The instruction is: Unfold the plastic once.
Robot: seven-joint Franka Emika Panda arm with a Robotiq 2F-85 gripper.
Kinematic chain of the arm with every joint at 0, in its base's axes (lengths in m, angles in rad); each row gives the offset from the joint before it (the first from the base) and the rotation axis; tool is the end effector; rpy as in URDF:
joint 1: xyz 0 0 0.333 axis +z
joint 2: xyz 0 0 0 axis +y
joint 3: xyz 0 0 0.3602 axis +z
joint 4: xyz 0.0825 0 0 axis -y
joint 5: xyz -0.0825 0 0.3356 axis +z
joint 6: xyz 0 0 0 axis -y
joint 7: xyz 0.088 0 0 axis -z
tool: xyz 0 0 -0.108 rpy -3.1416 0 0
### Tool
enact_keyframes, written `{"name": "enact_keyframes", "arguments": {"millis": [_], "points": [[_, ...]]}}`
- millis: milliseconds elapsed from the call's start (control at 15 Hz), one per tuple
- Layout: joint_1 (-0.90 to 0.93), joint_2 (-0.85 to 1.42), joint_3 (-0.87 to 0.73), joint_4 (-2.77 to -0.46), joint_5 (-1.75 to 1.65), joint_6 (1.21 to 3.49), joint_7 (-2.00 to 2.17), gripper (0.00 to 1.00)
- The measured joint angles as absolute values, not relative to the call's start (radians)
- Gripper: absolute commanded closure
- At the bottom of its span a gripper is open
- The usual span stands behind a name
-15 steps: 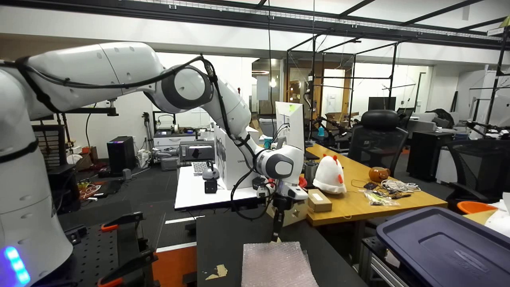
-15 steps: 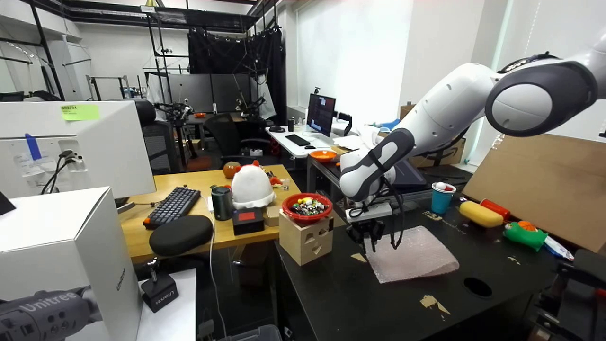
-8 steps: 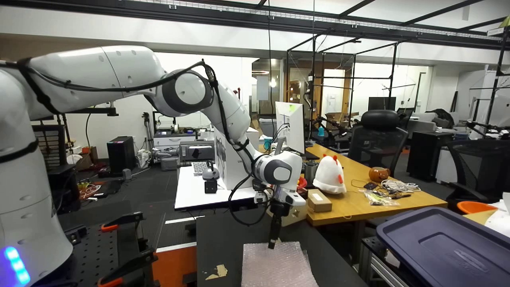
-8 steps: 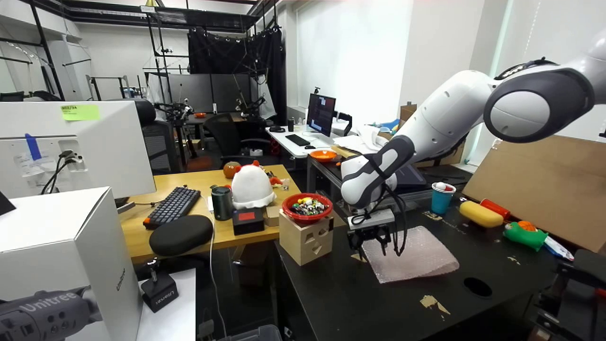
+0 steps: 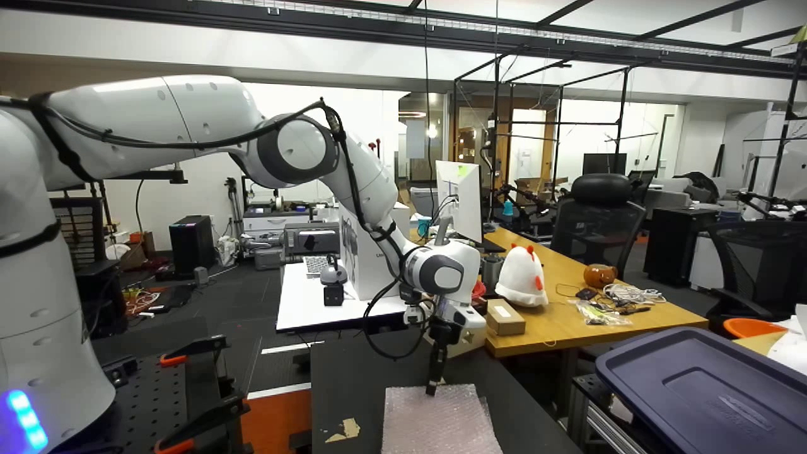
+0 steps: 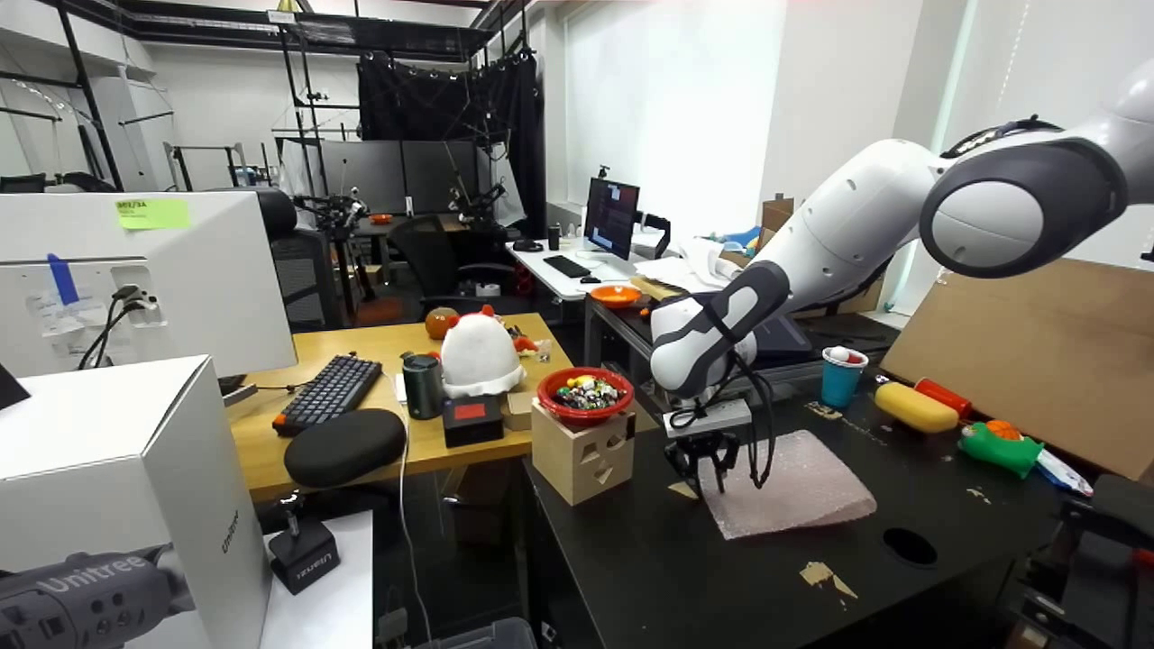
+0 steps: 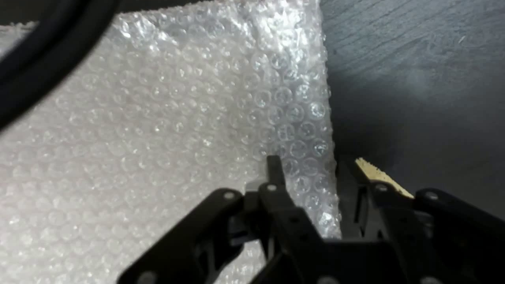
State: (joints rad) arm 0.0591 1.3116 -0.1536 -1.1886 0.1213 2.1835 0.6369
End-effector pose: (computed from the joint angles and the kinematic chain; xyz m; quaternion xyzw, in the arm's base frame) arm 0.6882 -0.0316 0.0012 0.9235 -0.3508 -0.1347 0.0772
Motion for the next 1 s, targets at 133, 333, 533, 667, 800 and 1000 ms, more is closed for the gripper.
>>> {"name": "enact_keyframes", "arguments": {"millis": [133,333,533,667,800,1000], "points": [[0.054,1.312,-0.154,-1.189,0.121,2.183,0.637,1.0],[0.046,1.311,-0.154,-1.189,0.122,2.184,0.637,1.0],[0.048,1.295,-0.153,-1.191,0.122,2.189,0.636,1.0],[0.052,1.266,-0.147,-1.202,0.123,2.195,0.635,1.0],[0.057,1.211,-0.129,-1.235,0.125,2.202,0.63,1.0],[0.067,1.086,-0.093,-1.335,0.126,2.226,0.617,1.0]]}}
